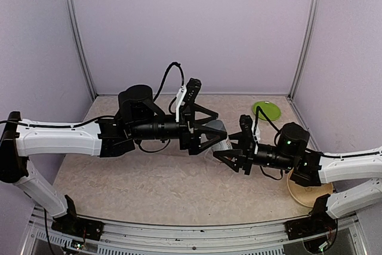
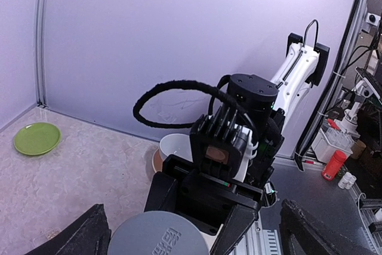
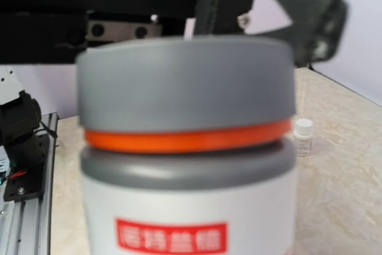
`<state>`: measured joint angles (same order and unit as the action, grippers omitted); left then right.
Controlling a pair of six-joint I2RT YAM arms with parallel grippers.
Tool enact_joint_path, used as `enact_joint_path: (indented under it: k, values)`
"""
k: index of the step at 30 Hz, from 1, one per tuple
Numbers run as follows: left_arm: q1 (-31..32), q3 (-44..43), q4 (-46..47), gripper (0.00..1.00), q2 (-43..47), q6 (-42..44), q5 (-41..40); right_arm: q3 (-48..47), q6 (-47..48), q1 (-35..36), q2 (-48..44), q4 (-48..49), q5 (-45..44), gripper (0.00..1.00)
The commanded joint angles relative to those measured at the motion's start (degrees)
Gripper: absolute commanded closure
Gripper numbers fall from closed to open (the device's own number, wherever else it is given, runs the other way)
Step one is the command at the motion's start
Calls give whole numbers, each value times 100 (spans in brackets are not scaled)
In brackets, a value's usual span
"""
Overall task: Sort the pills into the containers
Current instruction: Unscrew the lid of the pill bottle from the pill bottle.
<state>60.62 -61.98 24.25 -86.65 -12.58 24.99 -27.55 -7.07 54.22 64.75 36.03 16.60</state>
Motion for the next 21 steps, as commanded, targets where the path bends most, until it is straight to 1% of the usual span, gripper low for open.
enact_joint_path:
  k: [1, 16, 21]
  values:
    - [117, 64, -98, 5, 153, 35, 468, 48, -233, -325, -224, -26, -811, 73]
    - [117, 116, -257, 9, 441, 160, 657, 111, -168, -761, -580, -472, -923, 73]
    - [64, 159, -317, 8, 509, 152, 218, 102, 13, -772, -625, -513, -643, 73]
